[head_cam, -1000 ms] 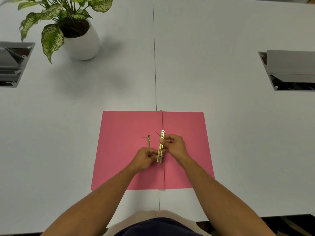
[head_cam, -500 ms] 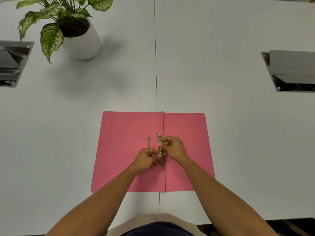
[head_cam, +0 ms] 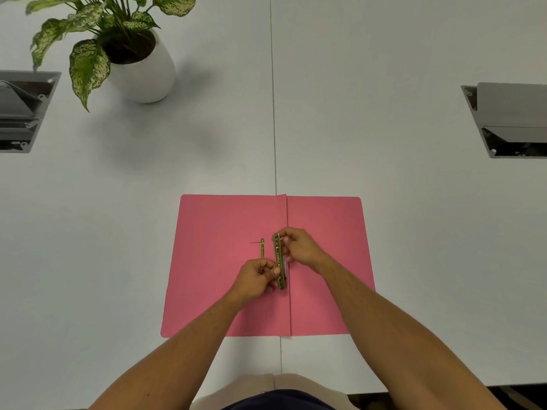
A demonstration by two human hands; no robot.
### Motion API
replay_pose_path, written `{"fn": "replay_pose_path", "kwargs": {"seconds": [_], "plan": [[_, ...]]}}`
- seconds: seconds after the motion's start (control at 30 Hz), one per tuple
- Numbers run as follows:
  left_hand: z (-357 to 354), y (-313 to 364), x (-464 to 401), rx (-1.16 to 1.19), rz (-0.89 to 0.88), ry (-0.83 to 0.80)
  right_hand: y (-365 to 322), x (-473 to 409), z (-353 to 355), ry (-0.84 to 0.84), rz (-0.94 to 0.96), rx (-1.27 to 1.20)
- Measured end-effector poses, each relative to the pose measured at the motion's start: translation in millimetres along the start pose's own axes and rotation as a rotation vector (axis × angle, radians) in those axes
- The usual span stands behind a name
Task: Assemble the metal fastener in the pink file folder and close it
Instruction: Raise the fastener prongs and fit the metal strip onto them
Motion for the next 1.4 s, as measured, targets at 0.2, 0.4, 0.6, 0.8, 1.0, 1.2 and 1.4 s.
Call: {"fn": "replay_pose_path", "kwargs": {"seconds": [0.2, 0.4, 0.6, 0.8, 1.0, 1.2, 1.4], "plan": [[-2.5, -1.1, -0.4, 0.035, 0.004, 0.012, 11.7, 4.7, 4.8, 0.037, -0.002, -0.063], [-5.6, -1.1, -2.3, 0.032, 0.014, -0.004, 16.4, 5.5, 7.7, 0.071, -0.007, -0.136], [-6.6, -1.7, -3.8, 0.043, 0.013, -0.013, 14.8, 4.8, 8.0, 0.058, 0.046, -0.107], [-6.9, -2.9, -7.7, 0.043, 0.016, -0.034, 17.5, 4.0, 10.4, 0.086, 0.031, -0.151], [-8.2, -3.4, -8.6, 0.071, 0.013, -0.039, 17.3, 3.1, 12.1, 0.106, 0.028, -0.230], [-6.0, -4.9, -10.4, 0.051, 0.024, -0.034, 17.1, 1.9, 11.1, 0.105, 0.029, -0.229], [-6.4, -8.6, -13.9, 0.008, 0.056, -0.043, 14.3, 7.8, 11.8, 0.122, 0.030, -0.221]]}}
Point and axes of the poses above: each hand's wrist, its own x-axis away from the middle knuckle, its own z-axis out of the back of the hand, y = z × x, the point moved 9 cm from there along -x, towards the middle knuckle, and after that the axes turned 15 degrees about -x, right-handed, at the moved point
